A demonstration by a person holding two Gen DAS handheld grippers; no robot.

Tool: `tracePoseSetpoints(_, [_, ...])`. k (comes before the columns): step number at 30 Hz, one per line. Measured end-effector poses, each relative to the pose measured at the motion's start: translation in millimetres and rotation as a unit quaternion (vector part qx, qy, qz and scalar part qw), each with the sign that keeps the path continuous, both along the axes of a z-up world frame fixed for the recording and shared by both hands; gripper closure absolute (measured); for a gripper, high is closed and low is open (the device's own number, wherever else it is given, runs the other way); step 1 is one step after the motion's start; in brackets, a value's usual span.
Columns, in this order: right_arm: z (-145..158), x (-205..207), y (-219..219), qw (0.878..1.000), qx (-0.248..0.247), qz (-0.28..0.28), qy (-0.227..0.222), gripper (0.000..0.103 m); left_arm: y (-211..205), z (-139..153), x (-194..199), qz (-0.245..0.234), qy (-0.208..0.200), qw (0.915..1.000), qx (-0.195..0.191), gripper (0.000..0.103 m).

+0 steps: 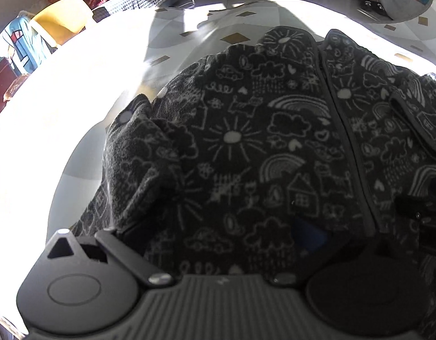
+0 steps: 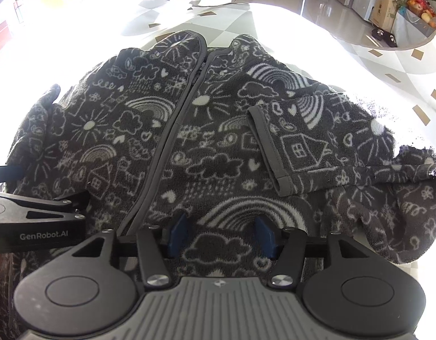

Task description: Fold clothes

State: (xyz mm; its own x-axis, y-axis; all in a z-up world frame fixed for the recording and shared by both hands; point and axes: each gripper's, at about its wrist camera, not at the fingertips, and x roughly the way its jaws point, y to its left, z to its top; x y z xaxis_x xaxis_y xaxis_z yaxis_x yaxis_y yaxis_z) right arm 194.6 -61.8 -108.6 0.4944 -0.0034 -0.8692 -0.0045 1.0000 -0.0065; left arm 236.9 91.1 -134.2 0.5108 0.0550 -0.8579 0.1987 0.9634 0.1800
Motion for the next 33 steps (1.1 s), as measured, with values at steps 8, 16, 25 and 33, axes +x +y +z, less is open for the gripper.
tracePoseSetpoints(8, [-6.3,10.3,4.2,1.000,0.002,-0.013,-0.013,0.047,-1.8,-5.5,8.6,0.032,-0.015,0.9993,0.009,0.000])
tracePoseSetpoints(16, [-10.9,6.6,6.6,1.000,-0.002,-0.023,-0.021,0.047,1.3,-10.4,16.1,0.037,-0.036,0.9976,0.046,0.000])
tracePoseSetpoints(25, [12.1,-5.9,-18.9,0.999,-0.008,-0.012,-0.051,0.052,-1.2,3.7,-2.2,0.046,0.012,0.9986,0.025,0.008])
tracePoseSetpoints(33, [12.8,-7.3,-49.0,0.996,-0.024,0.019,-0.080,0.053,-26.1,25.6,-21.9,-0.030,-0.004,0.9991,0.031,0.004])
